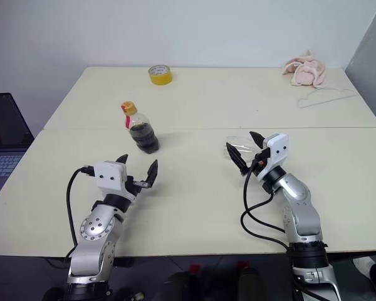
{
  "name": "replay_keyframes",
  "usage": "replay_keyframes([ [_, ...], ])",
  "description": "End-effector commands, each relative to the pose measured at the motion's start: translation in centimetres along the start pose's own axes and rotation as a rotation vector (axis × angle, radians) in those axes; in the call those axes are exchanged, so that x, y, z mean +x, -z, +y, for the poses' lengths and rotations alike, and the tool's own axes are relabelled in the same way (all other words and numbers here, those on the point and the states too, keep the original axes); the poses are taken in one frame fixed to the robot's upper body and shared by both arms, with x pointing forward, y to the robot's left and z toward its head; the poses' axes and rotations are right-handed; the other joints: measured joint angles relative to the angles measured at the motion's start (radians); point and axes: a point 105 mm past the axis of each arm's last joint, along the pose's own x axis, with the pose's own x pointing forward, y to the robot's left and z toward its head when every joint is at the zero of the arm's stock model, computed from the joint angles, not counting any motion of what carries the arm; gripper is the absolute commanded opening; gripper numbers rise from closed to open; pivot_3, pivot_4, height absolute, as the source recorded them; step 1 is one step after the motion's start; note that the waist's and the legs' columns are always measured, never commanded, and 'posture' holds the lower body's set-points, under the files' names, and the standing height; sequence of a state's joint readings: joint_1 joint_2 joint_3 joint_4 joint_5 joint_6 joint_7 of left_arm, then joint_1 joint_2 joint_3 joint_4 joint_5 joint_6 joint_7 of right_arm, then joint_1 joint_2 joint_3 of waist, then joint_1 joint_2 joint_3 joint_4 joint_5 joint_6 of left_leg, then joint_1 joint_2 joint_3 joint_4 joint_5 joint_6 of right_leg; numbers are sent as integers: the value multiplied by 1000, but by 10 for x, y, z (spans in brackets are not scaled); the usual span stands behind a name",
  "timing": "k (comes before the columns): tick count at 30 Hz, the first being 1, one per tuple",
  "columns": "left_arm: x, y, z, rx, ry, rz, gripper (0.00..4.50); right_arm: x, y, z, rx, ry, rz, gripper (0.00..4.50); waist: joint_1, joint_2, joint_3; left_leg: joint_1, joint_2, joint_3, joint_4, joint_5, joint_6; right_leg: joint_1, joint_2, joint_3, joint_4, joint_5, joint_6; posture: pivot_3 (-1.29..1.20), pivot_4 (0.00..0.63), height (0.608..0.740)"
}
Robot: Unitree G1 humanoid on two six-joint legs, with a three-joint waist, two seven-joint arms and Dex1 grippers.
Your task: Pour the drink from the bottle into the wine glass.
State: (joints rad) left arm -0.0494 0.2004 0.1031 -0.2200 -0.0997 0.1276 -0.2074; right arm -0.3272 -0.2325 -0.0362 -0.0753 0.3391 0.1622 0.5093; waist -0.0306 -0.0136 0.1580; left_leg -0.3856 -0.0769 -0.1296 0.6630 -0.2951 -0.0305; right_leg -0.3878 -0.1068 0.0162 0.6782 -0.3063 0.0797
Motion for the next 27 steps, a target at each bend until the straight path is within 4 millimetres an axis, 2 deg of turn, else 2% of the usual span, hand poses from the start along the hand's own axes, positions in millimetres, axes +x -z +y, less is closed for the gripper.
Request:
replay_keyframes([
  [1,-1,-13,0,-3,0,-49,4460,1,-13,-1,-14,1,-52,4500,0,0,0,0,0,0,0,0,0,0,0,0,0,0,0,0,150,740],
  [5,0,-13,0,-6,4,-51,4460,1,-13,1,-10,-13,-50,4500,0,0,0,0,0,0,0,0,0,0,0,0,0,0,0,0,150,740],
  [9,0,-13,1,7,2,-45,4460,2,-12,11,7,-74,-37,4500,0,0,0,0,0,0,0,0,0,0,0,0,0,0,0,0,150,740],
  [15,0,-15,14,26,-33,-43,4460,3,-13,20,16,-113,-29,4500,0,0,0,0,0,0,0,0,0,0,0,0,0,0,0,0,150,740],
  [18,6,-15,21,50,-72,-30,4460,5,-14,20,27,-113,-34,4500,0,0,0,0,0,0,0,0,0,0,0,0,0,0,0,0,150,740],
  [22,16,-14,15,58,-60,-23,4460,8,-16,24,31,-131,-40,4500,1,0,0,0,0,0,0,0,0,0,0,0,0,0,0,0,150,740],
  [27,23,-15,26,53,-129,-25,4460,9,-20,27,28,-140,-49,4500,0,0,0,0,0,0,0,0,0,0,0,0,0,0,0,0,150,740],
])
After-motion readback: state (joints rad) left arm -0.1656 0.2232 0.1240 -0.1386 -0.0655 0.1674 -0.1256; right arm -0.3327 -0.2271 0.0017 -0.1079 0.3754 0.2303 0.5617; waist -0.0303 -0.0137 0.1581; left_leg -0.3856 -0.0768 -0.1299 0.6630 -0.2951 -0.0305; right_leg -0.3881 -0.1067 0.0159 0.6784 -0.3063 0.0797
